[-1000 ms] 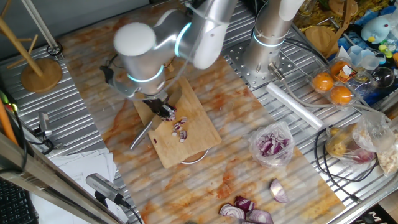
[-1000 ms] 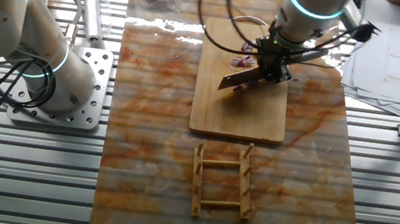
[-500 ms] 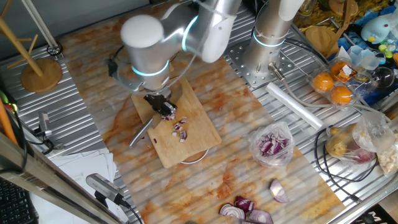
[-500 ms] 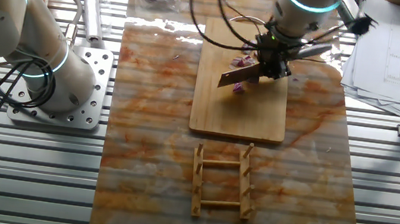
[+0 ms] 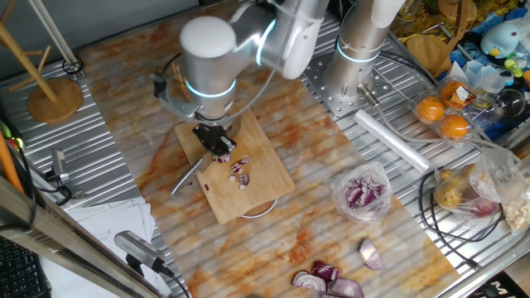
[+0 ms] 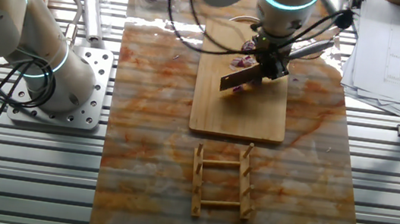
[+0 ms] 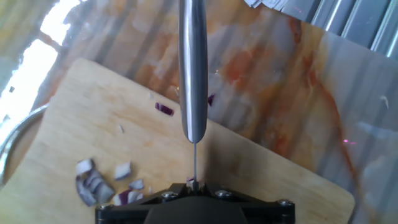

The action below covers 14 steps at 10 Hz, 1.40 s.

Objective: Chop the onions

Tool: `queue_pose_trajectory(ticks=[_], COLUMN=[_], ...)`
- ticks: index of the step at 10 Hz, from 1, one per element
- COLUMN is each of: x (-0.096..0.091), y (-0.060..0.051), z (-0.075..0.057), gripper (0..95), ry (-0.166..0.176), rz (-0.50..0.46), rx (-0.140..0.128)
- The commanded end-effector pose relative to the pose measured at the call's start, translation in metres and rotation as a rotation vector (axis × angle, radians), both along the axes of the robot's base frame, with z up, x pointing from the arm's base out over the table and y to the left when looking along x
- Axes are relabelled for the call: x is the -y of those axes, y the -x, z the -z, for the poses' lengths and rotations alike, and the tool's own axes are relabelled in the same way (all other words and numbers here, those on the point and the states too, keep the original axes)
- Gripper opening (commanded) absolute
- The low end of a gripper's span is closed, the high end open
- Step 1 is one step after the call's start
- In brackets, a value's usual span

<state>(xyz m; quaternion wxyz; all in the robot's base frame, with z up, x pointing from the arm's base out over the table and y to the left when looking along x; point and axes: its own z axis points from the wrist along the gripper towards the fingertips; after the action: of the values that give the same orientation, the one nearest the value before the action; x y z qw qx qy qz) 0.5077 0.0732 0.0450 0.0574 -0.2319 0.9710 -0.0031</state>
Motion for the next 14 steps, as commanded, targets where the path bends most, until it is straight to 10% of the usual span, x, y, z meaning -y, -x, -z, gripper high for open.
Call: queue_pose_trajectory(ticks=[1, 7, 14], x=[0.001, -0.003, -0.005], y=[-0.002, 0.0, 0.001], z=[0.011, -0.023, -0.025], gripper=[0.0, 0.0, 0.0], ry=[-0.003, -0.021, -0.05], rz=[-0.012, -0.006, 0.026], rx=[-0.047, -0.078, -0.053])
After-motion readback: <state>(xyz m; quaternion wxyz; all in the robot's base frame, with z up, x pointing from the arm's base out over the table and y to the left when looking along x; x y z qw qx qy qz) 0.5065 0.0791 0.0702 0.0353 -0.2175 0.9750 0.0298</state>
